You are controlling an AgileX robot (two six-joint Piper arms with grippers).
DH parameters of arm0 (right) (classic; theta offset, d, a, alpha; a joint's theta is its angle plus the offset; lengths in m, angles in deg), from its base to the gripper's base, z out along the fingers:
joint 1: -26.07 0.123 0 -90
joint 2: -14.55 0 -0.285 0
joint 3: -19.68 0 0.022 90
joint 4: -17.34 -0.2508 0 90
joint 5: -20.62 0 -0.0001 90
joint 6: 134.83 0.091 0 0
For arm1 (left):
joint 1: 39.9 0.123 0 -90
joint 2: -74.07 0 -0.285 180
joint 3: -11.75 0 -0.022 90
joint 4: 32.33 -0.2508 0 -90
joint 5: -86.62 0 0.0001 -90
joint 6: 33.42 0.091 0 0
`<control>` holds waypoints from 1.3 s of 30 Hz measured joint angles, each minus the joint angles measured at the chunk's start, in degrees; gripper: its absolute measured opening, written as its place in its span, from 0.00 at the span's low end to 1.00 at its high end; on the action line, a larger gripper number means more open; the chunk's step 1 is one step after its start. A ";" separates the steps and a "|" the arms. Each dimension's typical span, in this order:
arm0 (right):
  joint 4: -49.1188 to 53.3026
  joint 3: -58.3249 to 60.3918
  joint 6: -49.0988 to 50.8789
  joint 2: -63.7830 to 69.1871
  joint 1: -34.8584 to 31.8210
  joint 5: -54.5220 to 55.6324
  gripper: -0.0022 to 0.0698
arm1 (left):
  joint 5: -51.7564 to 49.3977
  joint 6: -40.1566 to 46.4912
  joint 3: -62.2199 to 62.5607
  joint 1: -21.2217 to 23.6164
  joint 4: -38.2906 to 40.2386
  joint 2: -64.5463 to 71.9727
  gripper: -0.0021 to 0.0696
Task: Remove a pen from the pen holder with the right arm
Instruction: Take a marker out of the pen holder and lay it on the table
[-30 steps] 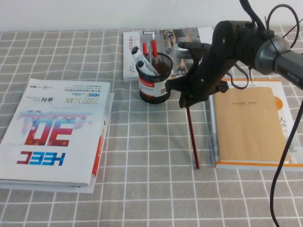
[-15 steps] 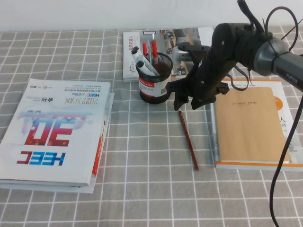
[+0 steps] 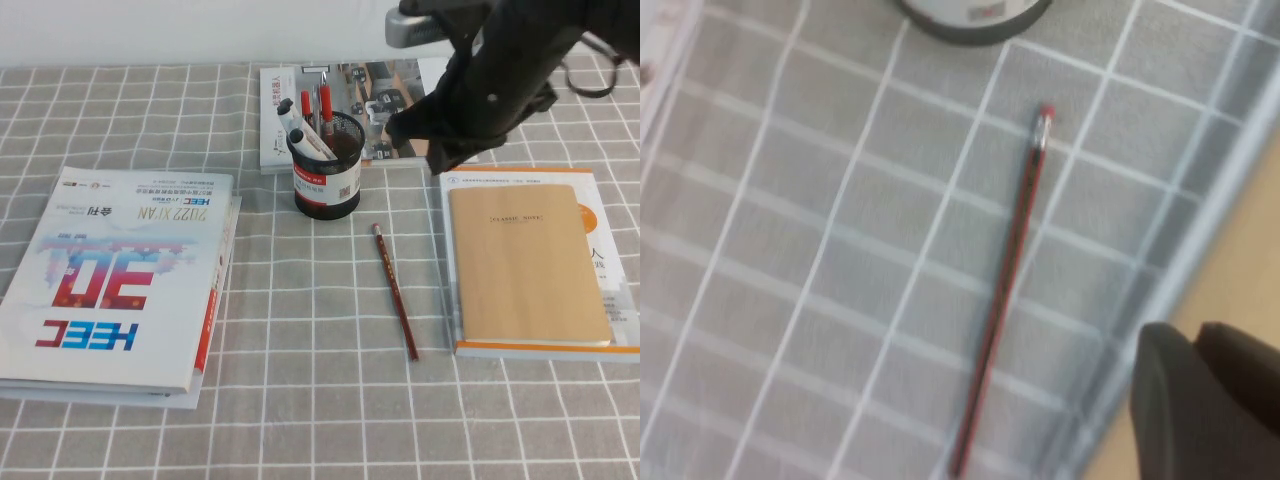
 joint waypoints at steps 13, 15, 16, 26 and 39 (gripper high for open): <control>3.56 35.54 0.09 -37.02 2.08 11.40 0.01 | 0.00 0.00 0.00 0.00 0.00 0.00 0.02; 3.90 40.14 0.09 -42.35 2.08 12.35 0.01 | 0.00 0.00 0.00 0.00 0.00 0.00 0.02; 3.89 43.59 0.20 -45.80 2.08 13.16 0.01 | 0.00 0.00 0.00 0.00 0.00 0.00 0.02; -1.48 67.44 1.42 -66.11 2.08 20.66 0.01 | 0.00 0.00 0.00 0.00 0.00 0.00 0.02; -4.42 74.52 -2.03 -70.29 2.08 27.02 0.01 | 0.00 0.00 0.00 0.00 0.00 0.00 0.02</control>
